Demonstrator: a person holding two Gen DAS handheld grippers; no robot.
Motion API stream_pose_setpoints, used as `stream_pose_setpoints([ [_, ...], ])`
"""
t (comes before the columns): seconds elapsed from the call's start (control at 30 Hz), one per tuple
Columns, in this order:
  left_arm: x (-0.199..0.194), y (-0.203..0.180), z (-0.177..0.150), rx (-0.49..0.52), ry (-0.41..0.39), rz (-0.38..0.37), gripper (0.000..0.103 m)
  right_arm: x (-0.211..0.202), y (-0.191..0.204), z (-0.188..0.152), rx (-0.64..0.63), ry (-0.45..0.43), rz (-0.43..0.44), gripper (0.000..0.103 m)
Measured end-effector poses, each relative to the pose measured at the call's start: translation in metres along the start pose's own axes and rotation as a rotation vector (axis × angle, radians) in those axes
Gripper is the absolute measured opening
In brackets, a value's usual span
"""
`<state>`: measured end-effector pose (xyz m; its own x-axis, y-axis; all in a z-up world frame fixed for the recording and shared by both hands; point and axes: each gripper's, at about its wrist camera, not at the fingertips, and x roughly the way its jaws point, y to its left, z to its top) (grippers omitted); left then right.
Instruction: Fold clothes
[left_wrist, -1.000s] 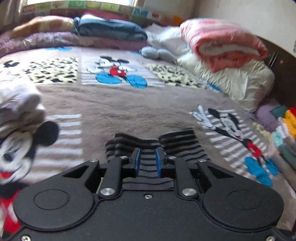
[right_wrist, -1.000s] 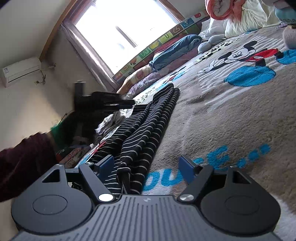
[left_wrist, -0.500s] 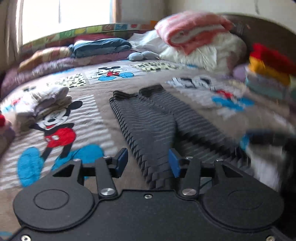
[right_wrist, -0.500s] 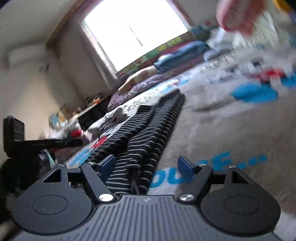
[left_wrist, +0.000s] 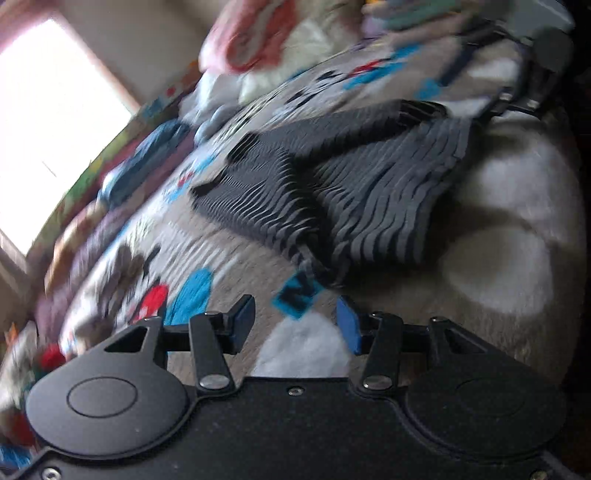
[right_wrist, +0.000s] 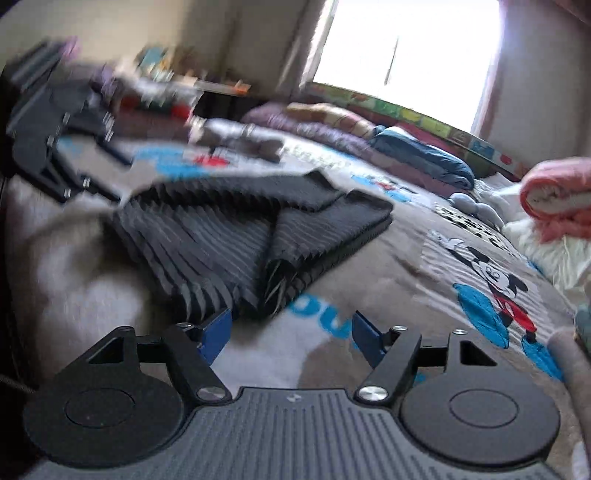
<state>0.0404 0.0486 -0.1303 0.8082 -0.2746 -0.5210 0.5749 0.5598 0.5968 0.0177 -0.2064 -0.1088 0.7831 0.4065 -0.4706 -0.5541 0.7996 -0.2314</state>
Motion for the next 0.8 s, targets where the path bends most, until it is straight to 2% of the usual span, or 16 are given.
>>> stream_pose_setpoints([
  [0.13,0.01,-0.008,0.0,0.031,-0.063,0.024,0.048,0.009,0.015,-0.001,-0.103,0.028,0.0,0.065],
  [0.33,0.024,-0.008,0.005,0.025,-0.1,0.039,0.043,0.025,0.016,0.002,-0.12,0.006,0.014,0.064],
  [0.4,0.026,-0.009,0.007,0.014,-0.1,0.036,0.035,0.026,0.02,0.002,-0.135,-0.002,0.015,0.06],
  [0.53,0.031,-0.011,0.009,0.004,-0.096,0.04,0.029,0.029,0.022,0.004,-0.15,-0.011,0.017,0.046],
  [0.67,0.032,-0.014,0.012,-0.007,-0.073,0.053,0.015,0.03,0.022,0.009,-0.151,0.002,0.033,0.028],
  [0.8,0.026,-0.017,0.018,-0.027,-0.059,0.06,0.011,0.031,0.019,0.014,-0.143,0.013,0.058,0.022],
])
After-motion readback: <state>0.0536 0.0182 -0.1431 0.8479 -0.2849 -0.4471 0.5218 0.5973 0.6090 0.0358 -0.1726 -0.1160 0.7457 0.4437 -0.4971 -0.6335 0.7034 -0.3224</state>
